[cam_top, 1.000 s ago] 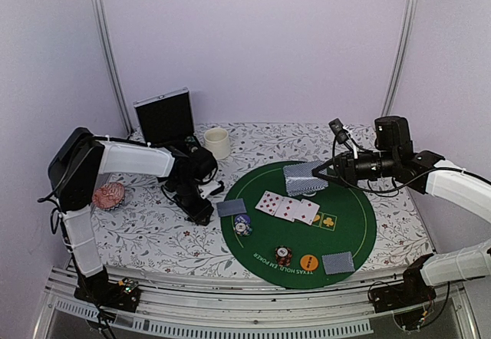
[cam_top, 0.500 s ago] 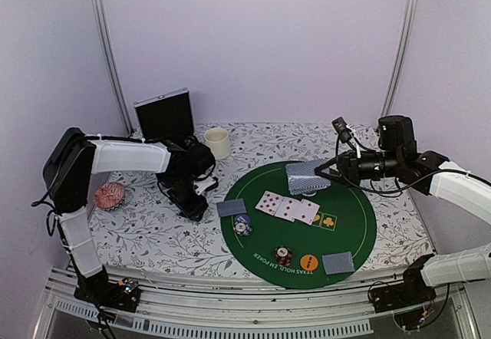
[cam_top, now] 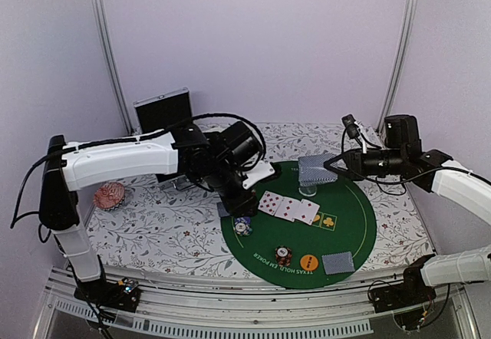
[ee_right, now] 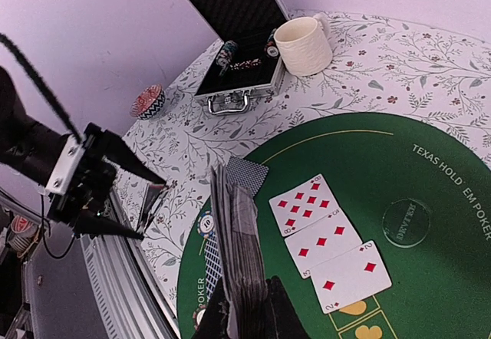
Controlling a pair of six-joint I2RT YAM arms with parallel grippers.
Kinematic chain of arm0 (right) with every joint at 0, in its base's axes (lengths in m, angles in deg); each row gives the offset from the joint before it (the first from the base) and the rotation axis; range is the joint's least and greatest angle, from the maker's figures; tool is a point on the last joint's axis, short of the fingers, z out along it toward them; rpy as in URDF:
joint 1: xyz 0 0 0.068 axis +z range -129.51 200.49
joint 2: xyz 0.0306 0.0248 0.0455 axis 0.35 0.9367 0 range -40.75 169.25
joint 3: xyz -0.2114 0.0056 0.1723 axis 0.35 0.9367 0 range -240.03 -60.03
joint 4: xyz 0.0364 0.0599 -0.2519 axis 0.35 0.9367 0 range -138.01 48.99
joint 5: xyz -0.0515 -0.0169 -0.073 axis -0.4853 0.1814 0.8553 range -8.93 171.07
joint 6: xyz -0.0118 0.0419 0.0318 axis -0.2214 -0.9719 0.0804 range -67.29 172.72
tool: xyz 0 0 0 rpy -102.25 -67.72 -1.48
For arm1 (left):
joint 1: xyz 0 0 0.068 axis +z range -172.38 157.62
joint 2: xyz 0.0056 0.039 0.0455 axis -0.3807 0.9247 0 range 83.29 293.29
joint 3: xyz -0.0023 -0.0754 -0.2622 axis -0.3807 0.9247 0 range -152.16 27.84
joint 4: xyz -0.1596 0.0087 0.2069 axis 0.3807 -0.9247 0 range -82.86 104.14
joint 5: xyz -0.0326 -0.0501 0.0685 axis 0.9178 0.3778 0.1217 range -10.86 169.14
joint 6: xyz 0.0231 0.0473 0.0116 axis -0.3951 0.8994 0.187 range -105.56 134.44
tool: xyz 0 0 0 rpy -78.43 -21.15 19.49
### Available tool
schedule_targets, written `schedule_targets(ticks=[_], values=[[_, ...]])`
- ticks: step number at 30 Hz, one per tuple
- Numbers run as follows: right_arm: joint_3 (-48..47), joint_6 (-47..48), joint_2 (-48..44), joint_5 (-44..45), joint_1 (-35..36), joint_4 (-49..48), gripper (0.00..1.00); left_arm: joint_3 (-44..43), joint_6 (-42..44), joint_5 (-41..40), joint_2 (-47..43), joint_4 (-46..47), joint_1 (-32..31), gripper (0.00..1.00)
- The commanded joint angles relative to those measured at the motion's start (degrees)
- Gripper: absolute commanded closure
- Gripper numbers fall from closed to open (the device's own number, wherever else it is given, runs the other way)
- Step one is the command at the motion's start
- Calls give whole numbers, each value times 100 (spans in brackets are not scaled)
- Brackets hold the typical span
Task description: Distribute texas hold em gaming equipment
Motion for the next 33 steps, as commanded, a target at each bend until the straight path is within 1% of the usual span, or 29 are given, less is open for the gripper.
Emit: schedule_targets(ticks=[1, 4, 5, 11, 14, 19, 25, 33], values=[[-71, -249, -226, 191, -190, 46, 98, -558, 428, 353, 386, -58, -641, 66], [-49, -386, -318, 327, -384, 108, 98, -1241, 616, 440, 866, -61, -947, 66], [-31, -434, -349, 351, -472, 114, 98, -1480, 660, 475, 1162, -68, -996, 66], [68, -701, -605, 770, -1032, 269, 98, -2764, 792, 617, 2300, 45, -1116, 67], [150, -731, -763, 784, -1217, 274, 98, -3286, 798, 435, 2838, 29, -1120, 67], [238, -670, -914, 839, -1232, 413, 98, -3980, 715, 149, 3669, -226, -1127, 68], [320, -627, -1083, 858, -1232, 515, 98, -4062, 628, 17, 4038, -233, -1127, 68], [357, -617, -1136, 726, -1236, 492, 98, -3883, 441, -130, 4151, -363, -1088, 66]])
